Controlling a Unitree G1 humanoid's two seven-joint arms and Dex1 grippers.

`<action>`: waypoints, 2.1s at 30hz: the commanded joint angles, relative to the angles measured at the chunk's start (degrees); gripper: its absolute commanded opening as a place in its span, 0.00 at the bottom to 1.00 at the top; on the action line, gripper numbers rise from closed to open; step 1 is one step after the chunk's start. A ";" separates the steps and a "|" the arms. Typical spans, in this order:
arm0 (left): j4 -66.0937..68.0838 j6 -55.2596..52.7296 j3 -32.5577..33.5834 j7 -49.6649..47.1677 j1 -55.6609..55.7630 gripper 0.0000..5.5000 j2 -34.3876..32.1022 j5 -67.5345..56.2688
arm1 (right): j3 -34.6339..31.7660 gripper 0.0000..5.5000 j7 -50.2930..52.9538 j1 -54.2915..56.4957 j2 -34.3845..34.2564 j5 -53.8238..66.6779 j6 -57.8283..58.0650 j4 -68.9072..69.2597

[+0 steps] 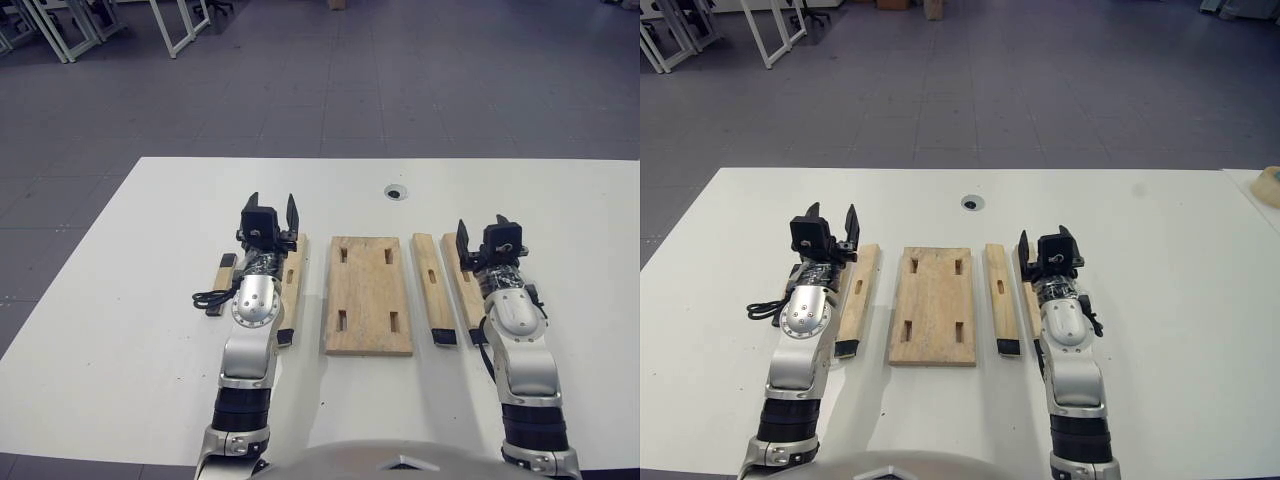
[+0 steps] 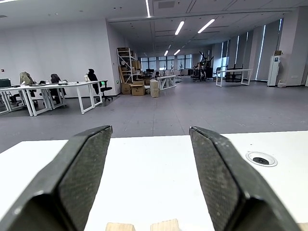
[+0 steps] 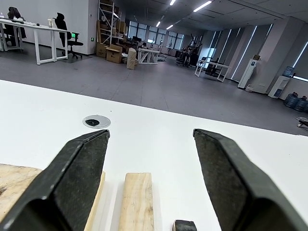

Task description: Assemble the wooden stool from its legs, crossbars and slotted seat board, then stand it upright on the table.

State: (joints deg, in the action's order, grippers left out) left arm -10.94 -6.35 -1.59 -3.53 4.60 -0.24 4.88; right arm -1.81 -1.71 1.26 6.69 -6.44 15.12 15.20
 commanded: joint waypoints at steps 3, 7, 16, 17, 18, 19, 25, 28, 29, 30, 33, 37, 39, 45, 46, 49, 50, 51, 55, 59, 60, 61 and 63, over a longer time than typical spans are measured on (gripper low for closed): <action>-0.34 -1.06 0.59 -0.19 0.13 0.54 -0.22 0.14 | -7.96 0.59 -2.05 -1.31 3.73 4.47 1.65 -0.27; -1.31 -1.41 0.43 -0.47 -1.11 0.54 0.15 0.27 | -14.13 0.59 -7.85 -7.40 7.09 10.80 2.28 -1.50; -1.84 -2.24 0.67 0.13 -1.45 0.54 -0.27 -0.10 | -12.73 0.59 -13.04 -15.52 7.38 12.83 0.59 -6.53; -1.83 -2.31 0.63 0.17 -1.45 0.54 -0.29 -0.09 | -11.98 0.59 -13.68 -16.59 7.12 12.75 -1.13 -6.34; -1.84 -2.36 0.58 0.17 -1.47 0.54 -0.29 -0.07 | -11.27 0.59 -14.04 -17.50 6.98 12.50 -3.46 -5.93; -1.85 -2.41 0.53 0.20 -1.47 0.54 -0.30 -0.06 | -10.83 0.59 -14.26 -18.10 6.89 12.49 -5.23 -5.48; -1.83 -2.33 0.35 0.20 -1.85 0.54 -0.28 -0.03 | -8.83 0.59 -14.53 -19.37 7.27 12.29 -8.15 -5.54; -1.30 -2.03 0.45 0.21 -2.04 0.54 -0.32 -0.13 | -7.85 0.59 -14.35 -19.30 7.64 12.04 -5.83 -7.74; -1.19 -2.01 0.49 0.21 -2.04 0.54 -0.33 -0.16 | -7.76 0.59 -14.12 -19.14 7.70 12.05 -5.60 -8.17; -1.12 -2.00 0.54 0.21 -2.02 0.54 -0.33 -0.20 | -7.68 0.59 -13.96 -18.88 7.63 12.19 -5.43 -8.33; -1.00 -1.99 0.63 0.21 -1.97 0.54 -0.33 -0.31 | -8.48 0.59 -13.15 -18.07 6.46 13.85 -4.58 -8.31; -0.88 -1.86 0.64 0.22 -2.12 0.54 -0.31 -0.41 | -8.90 0.59 -12.08 -18.34 5.92 14.37 -3.21 -8.41; -0.78 -1.82 0.63 0.19 -2.08 0.54 -0.27 -0.43 | -8.42 0.52 -11.85 -18.92 5.88 13.83 -3.18 -8.15; -0.82 -1.82 0.73 0.03 -2.08 0.54 0.03 -0.69 | -8.25 0.31 -11.08 -19.78 5.43 13.95 -2.83 -7.71; -0.79 -1.82 0.75 0.01 -2.03 0.54 0.08 -0.74 | -8.70 0.29 -10.84 -19.51 5.36 14.30 -2.77 -7.59; -1.52 -2.47 0.69 0.73 -1.97 0.54 -0.07 -1.25 | -11.68 0.24 -8.53 -16.90 5.33 15.16 -3.59 -5.53; -2.04 -3.24 0.78 1.49 -1.86 0.54 -0.11 -2.10 | -12.97 0.24 -7.58 -15.39 5.71 15.44 -3.92 -4.48; -2.94 -4.89 1.14 3.35 -1.34 0.54 -0.02 -4.87 | -14.11 0.24 -7.02 -13.18 6.67 15.73 -3.96 -3.14; -5.96 -16.30 5.04 9.03 3.65 0.54 2.05 -21.35 | -13.40 0.24 -10.84 -4.53 10.60 18.83 -1.09 1.13; -9.25 -32.35 11.36 8.95 9.33 0.63 4.92 -44.34 | -5.56 0.24 -22.53 1.40 15.05 22.67 1.34 5.14; -10.29 -35.96 12.52 8.45 10.17 0.67 5.19 -50.73 | -3.97 0.24 -25.40 2.98 16.16 23.68 1.79 5.81; -11.54 -38.40 12.69 8.71 10.41 0.68 4.85 -54.87 | -2.84 0.24 -27.51 4.47 17.12 24.28 1.86 6.21; -12.03 -43.36 13.09 6.79 9.94 0.68 5.38 -63.49 | -0.82 0.24 -30.85 6.87 18.59 24.43 1.29 7.11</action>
State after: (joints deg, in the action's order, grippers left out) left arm -22.41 -46.27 11.16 5.48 14.31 4.40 -53.40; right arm -4.14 -30.33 5.96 23.79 17.85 16.34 21.05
